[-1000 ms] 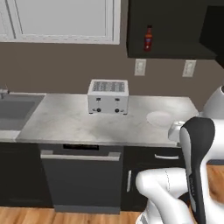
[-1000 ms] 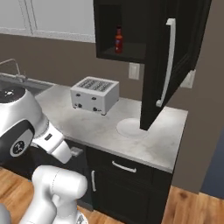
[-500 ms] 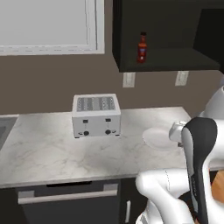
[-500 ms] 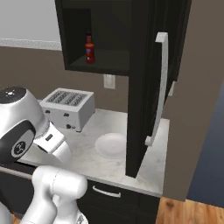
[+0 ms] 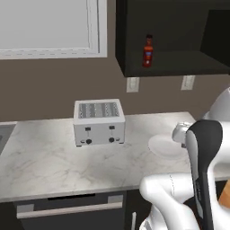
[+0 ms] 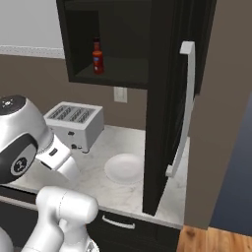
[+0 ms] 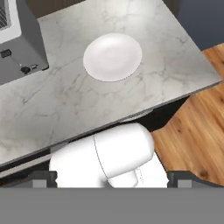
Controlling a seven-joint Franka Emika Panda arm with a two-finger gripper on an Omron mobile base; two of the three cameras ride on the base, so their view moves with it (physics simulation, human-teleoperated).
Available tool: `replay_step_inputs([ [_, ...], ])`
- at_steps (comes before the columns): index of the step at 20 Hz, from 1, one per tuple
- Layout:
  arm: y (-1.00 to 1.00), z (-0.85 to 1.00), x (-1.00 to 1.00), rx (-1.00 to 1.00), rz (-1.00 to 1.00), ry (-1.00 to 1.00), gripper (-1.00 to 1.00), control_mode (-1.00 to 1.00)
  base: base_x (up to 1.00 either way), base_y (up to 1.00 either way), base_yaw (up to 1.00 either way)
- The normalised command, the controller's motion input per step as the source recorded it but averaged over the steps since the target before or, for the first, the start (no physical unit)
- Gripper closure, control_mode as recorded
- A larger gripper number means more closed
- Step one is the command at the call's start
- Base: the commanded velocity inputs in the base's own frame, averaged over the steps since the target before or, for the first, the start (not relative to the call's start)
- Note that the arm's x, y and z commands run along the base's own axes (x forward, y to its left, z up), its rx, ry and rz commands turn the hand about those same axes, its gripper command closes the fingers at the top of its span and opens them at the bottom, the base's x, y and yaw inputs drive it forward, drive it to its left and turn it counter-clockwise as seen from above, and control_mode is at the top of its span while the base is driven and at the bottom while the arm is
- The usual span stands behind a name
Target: Move the hot dog bun to the plate on the dining table and place the condiment next to that plate. Then navigate to the fridge and take the sausage and place it on the plate as well.
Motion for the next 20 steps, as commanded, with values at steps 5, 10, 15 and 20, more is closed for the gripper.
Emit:
replay_step_inputs([
  [5, 0.09, 0.79, 0.37, -0.11, 0.01, -0.44, -1.00, -1.00, 0.00, 0.00, 0.00],
  [10, 0.09, 0.87, 0.23, -0.19, 0.03, -0.43, -1.00, -1.00, 0.00, 0.00, 0.00],
  [15, 0.00, 0.69, 0.34, -0.12, 0.09, -0.34, -1.00, -1.00, 0.00, 0.00, 0.00],
  [20, 0.00, 0.73, 0.37, -0.10, 0.15, -0.27, -1.00, -1.00, 0.00, 0.00, 0.00],
])
